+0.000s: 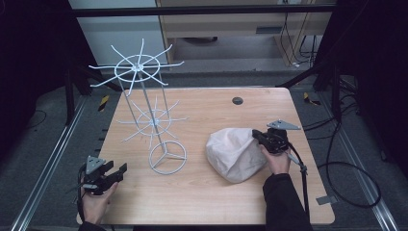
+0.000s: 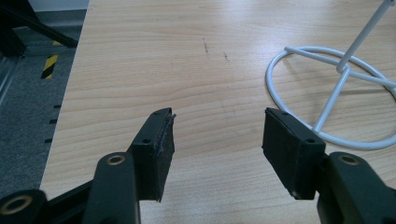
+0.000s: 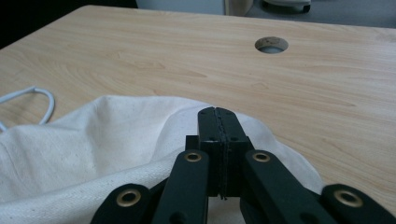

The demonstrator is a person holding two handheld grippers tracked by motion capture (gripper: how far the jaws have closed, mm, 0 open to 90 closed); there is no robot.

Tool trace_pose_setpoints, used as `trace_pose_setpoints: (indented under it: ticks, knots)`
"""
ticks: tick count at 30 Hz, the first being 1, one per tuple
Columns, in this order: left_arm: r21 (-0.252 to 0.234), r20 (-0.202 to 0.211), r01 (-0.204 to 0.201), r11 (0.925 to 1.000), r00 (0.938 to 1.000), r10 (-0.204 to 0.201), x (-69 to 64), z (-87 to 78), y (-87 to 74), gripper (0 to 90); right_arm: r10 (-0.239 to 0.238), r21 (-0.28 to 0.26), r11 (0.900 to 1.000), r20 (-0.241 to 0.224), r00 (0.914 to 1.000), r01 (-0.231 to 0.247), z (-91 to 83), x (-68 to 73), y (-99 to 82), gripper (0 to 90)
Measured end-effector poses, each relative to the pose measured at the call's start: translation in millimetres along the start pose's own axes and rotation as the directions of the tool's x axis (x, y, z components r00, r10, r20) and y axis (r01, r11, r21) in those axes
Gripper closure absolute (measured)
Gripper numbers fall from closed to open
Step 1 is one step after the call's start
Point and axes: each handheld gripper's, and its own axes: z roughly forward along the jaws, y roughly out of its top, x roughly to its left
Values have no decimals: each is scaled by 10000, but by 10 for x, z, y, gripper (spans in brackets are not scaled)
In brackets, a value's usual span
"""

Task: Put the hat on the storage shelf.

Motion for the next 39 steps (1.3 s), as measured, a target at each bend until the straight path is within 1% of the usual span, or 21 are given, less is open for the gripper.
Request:
trace_pose_setpoints:
  ticks: [2,5,10,12,17,18,19,20,21,22,23,24,25,26,27,30,32,33,37,38,39]
  knots:
    - [10,3,12,10000,10000,-12,5,0,-1,429,-21,332,9994,70,10000,19,3,-9,-12,900]
    - [0,-9,30,10000,10000,-30,6,-3,-2,429,-338,825,9961,204,9992,320,13,-27,-42,900]
    - [-35,0,41,10000,10000,-41,-1,-22,0,441,-508,1270,9908,226,9985,476,-2,-28,-76,900]
    - [-45,66,-2,10000,10000,2,-16,-40,1,492,-610,1410,9884,253,9978,569,-22,-19,-89,900]
    - [-2,617,-199,9998,9979,199,-174,-108,7,610,-508,1459,9882,277,9983,463,-74,-26,-134,900]
    - [-2,617,-199,9998,9979,199,-174,-108,7,628,-508,1459,9882,277,9983,463,-74,-26,-134,900]
    - [1,754,-234,9997,9969,233,-216,-113,6,628,-470,1428,9888,266,9985,427,-89,-26,-138,900]
    - [21,872,-303,9995,9957,300,-258,-117,6,659,-500,1426,9887,281,9984,455,-110,-21,-149,900]
    - [62,1145,-460,9989,9924,450,-344,-119,8,679,-547,1444,9882,280,9981,501,-119,-17,-156,900]
    - [62,1145,-460,9989,9924,450,-344,-119,8,698,-560,1460,9880,282,9980,513,-128,-14,-164,900]
    - [118,1391,-604,9981,9886,582,-442,-124,9,715,-557,1505,9873,282,9980,508,-141,-14,-172,900]
    - [123,1495,-726,9973,9863,699,-488,-125,9,731,-580,1522,9869,282,9979,530,-154,-10,-176,900]
    - [123,1495,-726,9973,9863,699,-488,-125,9,745,-580,1522,9869,282,9979,530,-154,-10,-176,900]
    - [141,1705,-946,9954,9812,909,-580,-123,9,760,-687,1562,9857,300,9972,632,-182,4,-186,900]
    - [175,1806,-1023,9946,9787,975,-624,-119,10,772,-698,1551,9858,301,9971,643,-197,10,-196,900]
    - [278,2034,-1232,9920,9723,1151,-736,-109,16,805,-614,1599,9855,295,9977,559,-243,17,-228,900]
    - [283,2133,-1197,9924,9707,1110,-774,-104,19,832,-569,1592,9859,312,9979,512,-257,24,-238,900]
    - [276,2274,-1335,9907,9659,1238,-850,-97,26,844,-606,1628,9852,355,9975,540,-287,37,-255,900]
    - [186,2523,-1578,9873,9563,1480,-1012,-75,40,879,-722,1657,9840,345,9968,656,-345,69,-292,900]
    - [137,2619,-1675,9858,9521,1582,-1083,-66,43,883,-625,1693,9840,345,9975,558,-363,83,-301,900]
    - [137,2619,-1675,9858,9521,1582,-1083,-66,43,890,-625,1693,9840,345,9975,558,-363,83,-301,900]
